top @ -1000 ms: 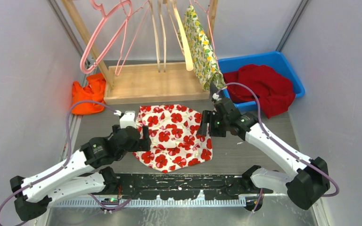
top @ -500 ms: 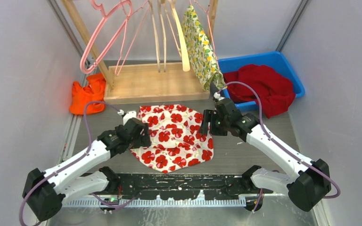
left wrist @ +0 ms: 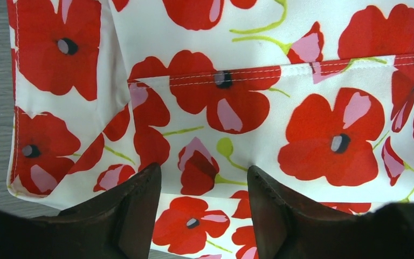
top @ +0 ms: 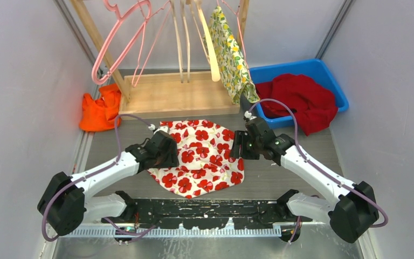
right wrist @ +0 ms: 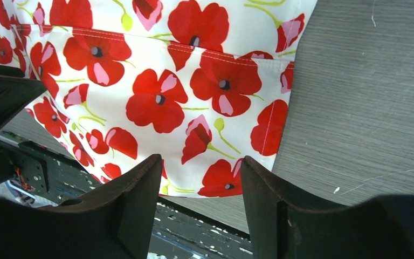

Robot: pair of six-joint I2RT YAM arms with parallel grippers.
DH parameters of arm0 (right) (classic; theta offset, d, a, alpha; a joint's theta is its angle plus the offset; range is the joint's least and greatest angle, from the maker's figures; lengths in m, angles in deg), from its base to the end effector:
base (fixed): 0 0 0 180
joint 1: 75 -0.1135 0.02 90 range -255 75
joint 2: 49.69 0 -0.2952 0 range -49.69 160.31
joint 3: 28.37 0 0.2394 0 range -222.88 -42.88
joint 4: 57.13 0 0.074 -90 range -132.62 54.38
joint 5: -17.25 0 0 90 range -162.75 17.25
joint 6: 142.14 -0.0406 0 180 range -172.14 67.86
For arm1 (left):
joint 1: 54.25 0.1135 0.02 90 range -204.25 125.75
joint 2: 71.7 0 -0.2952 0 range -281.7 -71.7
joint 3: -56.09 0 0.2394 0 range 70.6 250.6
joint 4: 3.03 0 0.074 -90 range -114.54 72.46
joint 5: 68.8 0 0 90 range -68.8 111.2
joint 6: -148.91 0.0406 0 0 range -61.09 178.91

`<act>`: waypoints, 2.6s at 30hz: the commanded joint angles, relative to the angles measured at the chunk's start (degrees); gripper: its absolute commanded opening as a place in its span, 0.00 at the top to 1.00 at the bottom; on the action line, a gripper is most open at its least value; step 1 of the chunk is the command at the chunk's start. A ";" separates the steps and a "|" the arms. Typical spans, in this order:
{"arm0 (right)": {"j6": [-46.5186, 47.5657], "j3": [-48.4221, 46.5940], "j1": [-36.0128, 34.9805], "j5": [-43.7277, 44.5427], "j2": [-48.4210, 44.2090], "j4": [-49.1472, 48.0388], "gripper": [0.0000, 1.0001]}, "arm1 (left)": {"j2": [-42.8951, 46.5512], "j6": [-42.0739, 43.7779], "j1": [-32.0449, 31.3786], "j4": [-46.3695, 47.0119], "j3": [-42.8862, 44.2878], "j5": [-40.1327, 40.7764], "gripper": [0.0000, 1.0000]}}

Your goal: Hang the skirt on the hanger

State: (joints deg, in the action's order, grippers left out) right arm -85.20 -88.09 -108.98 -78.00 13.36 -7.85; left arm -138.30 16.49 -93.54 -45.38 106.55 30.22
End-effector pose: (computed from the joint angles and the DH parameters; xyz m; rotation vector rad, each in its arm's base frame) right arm 0.1594 0.1119 0.2718 -0.0609 2.5853 0.5820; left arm 0.1529 -0.1169 0.2206 -0.1292 2.6040 -0.3255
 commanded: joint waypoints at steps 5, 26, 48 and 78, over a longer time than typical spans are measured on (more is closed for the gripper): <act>0.56 1.91 0.58 -0.43 -2.42 -2.82 0.40 | 2.88 -0.68 0.22 0.23 -0.75 -0.20 0.30; 0.48 4.46 1.32 -0.01 -4.46 -1.60 0.40 | -0.18 -1.98 0.17 1.27 -3.31 4.07 0.70; -3.17 5.83 1.67 -0.13 -2.80 -4.79 0.39 | 11.47 1.83 0.21 -13.98 11.17 6.08 0.89; -6.48 8.33 1.99 4.58 -3.22 -5.95 0.35 | 18.31 -0.71 0.19 -15.60 3.98 2.85 0.63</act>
State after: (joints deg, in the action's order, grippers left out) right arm -89.46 -80.94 -107.43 -76.15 10.93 -10.87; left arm -120.43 17.22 -93.54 -65.24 112.56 34.87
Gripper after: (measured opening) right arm 0.643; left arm 0.323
